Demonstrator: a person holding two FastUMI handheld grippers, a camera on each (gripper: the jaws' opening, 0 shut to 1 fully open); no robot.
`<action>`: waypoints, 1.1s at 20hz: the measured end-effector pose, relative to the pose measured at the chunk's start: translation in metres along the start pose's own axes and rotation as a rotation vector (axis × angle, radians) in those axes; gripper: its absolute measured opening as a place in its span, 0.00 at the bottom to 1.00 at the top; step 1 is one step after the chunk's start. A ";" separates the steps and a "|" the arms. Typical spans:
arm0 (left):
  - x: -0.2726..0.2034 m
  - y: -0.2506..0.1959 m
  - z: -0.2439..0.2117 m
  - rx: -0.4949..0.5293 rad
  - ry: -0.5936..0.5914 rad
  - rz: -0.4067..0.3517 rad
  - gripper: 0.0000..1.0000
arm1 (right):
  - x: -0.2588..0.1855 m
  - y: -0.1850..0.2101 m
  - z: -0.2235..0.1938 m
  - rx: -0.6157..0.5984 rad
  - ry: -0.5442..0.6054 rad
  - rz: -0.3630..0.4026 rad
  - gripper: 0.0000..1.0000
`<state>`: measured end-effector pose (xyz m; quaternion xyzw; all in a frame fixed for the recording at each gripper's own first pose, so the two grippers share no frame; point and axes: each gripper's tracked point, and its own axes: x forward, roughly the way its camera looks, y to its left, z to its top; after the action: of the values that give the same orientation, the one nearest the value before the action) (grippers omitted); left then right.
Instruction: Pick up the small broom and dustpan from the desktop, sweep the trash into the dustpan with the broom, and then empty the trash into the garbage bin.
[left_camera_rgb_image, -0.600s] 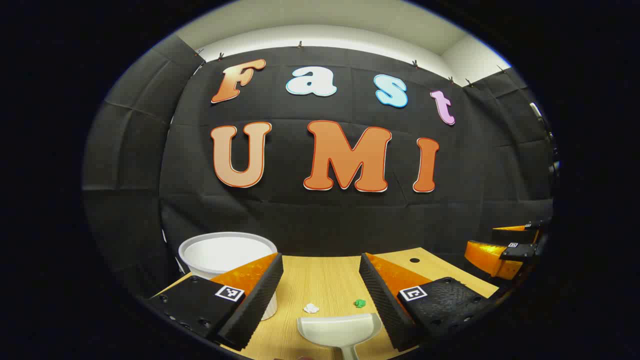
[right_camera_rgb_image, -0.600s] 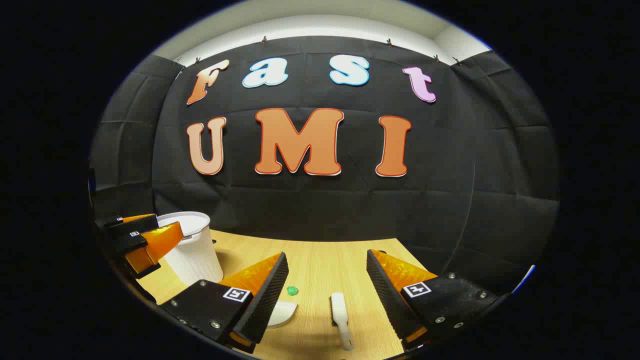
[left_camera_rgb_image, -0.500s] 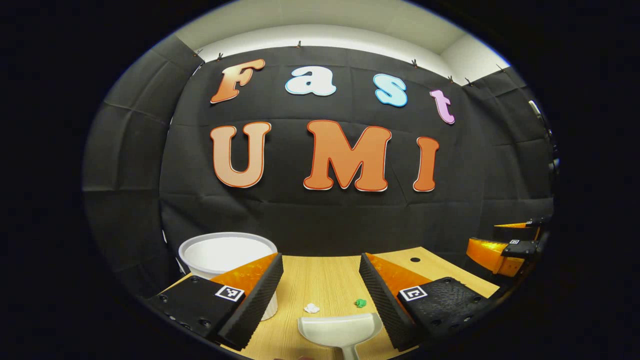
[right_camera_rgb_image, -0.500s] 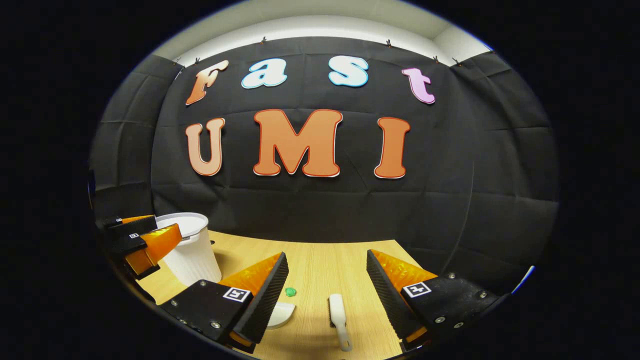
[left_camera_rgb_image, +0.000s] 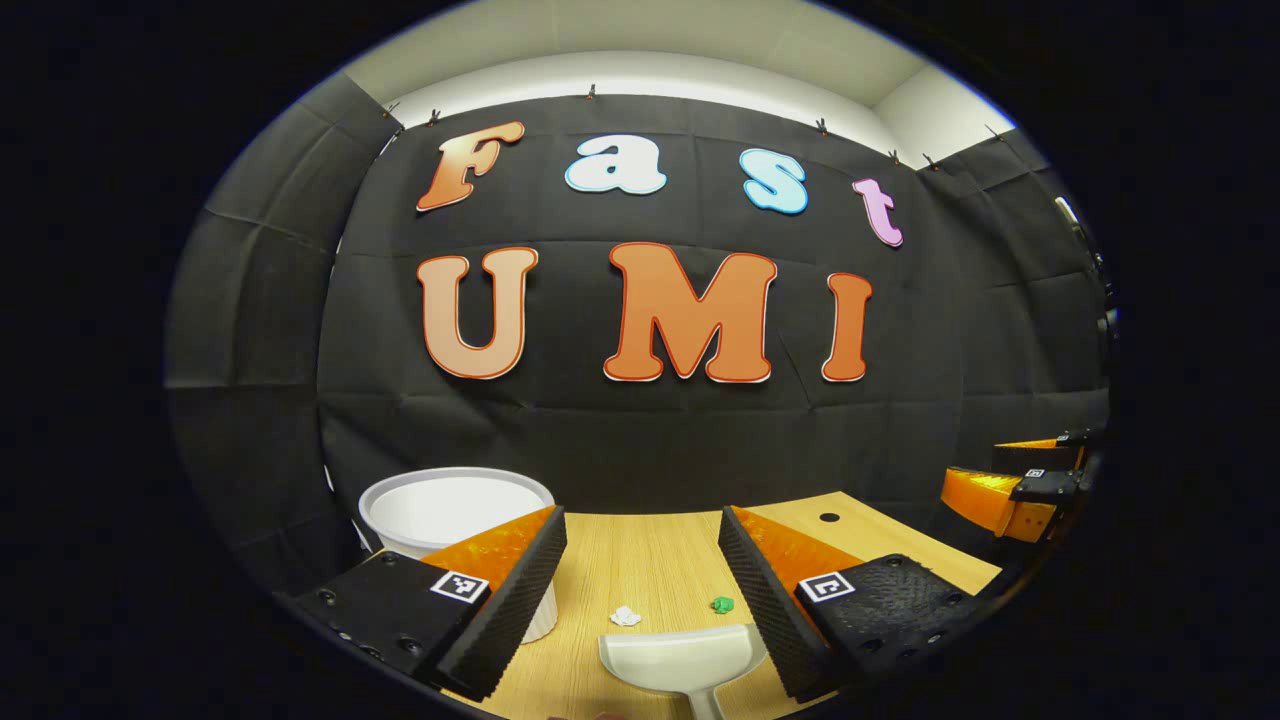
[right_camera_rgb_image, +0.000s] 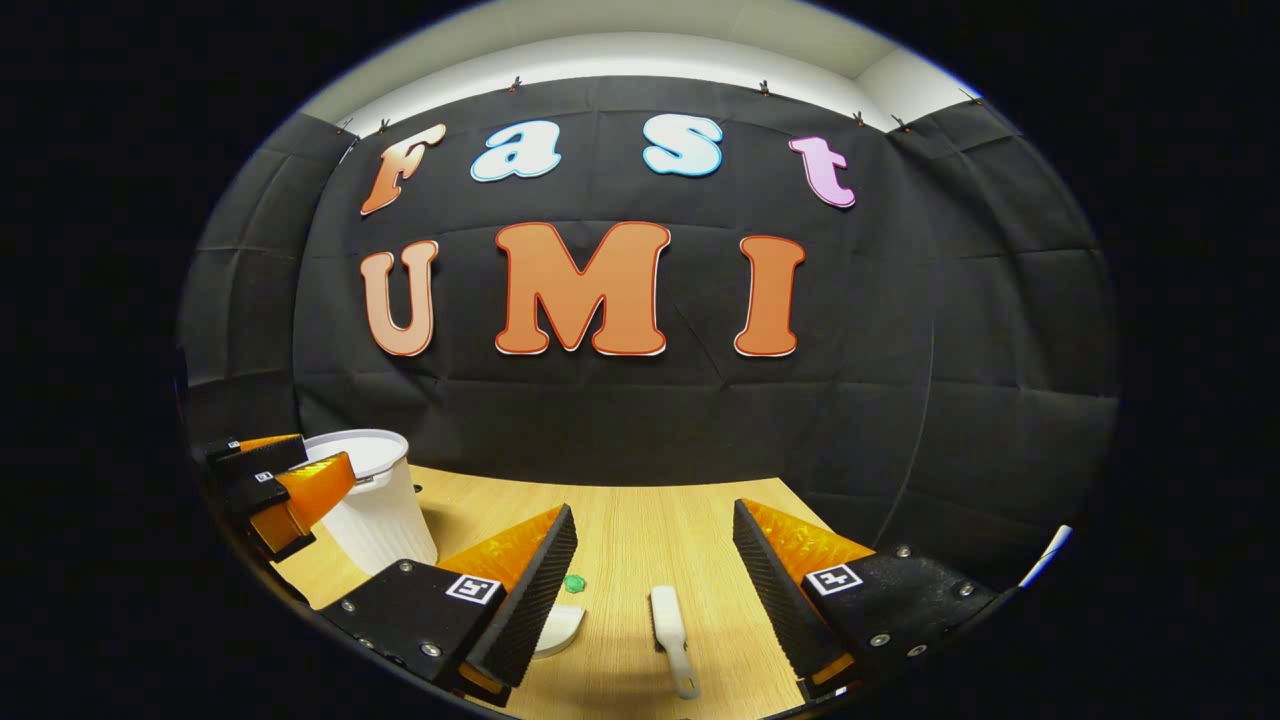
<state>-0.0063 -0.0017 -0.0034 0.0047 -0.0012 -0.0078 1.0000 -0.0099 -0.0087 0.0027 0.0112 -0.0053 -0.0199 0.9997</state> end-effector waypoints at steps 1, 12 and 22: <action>-0.002 0.000 -0.001 -0.003 0.002 -0.002 0.96 | -0.001 0.000 0.000 0.001 0.000 -0.005 0.95; -0.007 -0.001 0.008 0.001 -0.019 -0.013 0.96 | -0.016 -0.019 0.006 -0.029 -0.023 -0.060 0.95; 0.007 -0.040 0.023 0.013 -0.034 0.079 0.99 | 0.030 -0.056 0.014 -0.007 -0.024 0.047 0.95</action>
<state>-0.0004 -0.0422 0.0191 0.0110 -0.0185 0.0316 0.9993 0.0177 -0.0661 0.0153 0.0073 -0.0174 0.0033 0.9998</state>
